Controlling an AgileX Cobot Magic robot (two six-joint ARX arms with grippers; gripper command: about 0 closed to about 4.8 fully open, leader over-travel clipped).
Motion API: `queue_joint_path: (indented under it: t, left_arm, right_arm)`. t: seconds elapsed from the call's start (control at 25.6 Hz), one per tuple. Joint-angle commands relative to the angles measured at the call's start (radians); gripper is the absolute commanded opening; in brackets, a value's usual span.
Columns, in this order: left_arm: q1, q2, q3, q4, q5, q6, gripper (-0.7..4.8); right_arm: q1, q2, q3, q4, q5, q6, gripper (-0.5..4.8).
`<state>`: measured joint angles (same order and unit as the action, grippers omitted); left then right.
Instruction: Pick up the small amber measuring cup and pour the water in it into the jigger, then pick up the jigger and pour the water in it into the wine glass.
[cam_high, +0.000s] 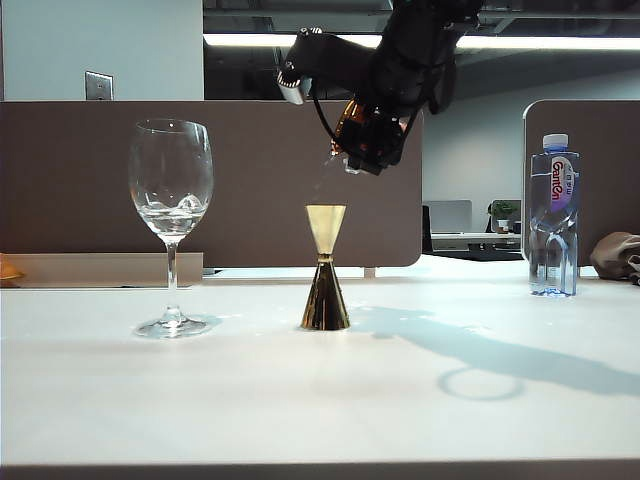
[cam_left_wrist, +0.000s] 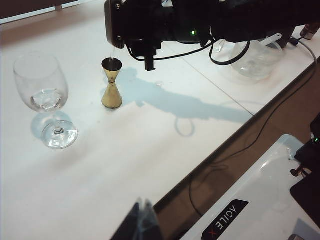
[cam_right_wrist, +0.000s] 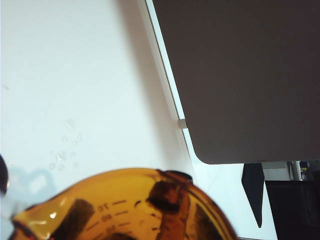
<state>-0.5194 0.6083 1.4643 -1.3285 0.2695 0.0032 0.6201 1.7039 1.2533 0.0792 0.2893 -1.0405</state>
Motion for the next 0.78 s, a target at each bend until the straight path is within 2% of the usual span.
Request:
queue_joint_path:
  t: [0.04, 0.59, 0.78]
  left_arm:
    - [0.000, 0.000, 0.003, 0.006, 0.004, 0.000, -0.02]
    - [0.000, 0.000, 0.003, 0.006, 0.004, 0.001, -0.02]
    - [0.000, 0.000, 0.003, 0.006, 0.004, 0.001, -0.02]
  right_arm:
    - [0.001, -0.007, 0.006, 0.022, 0.009, -0.008, -0.05]
    - [0.000, -0.007, 0.006, 0.030, 0.026, -0.098, -0.05]
    - [-0.001, -0.007, 0.006, 0.033, 0.023, -0.164, -0.05]
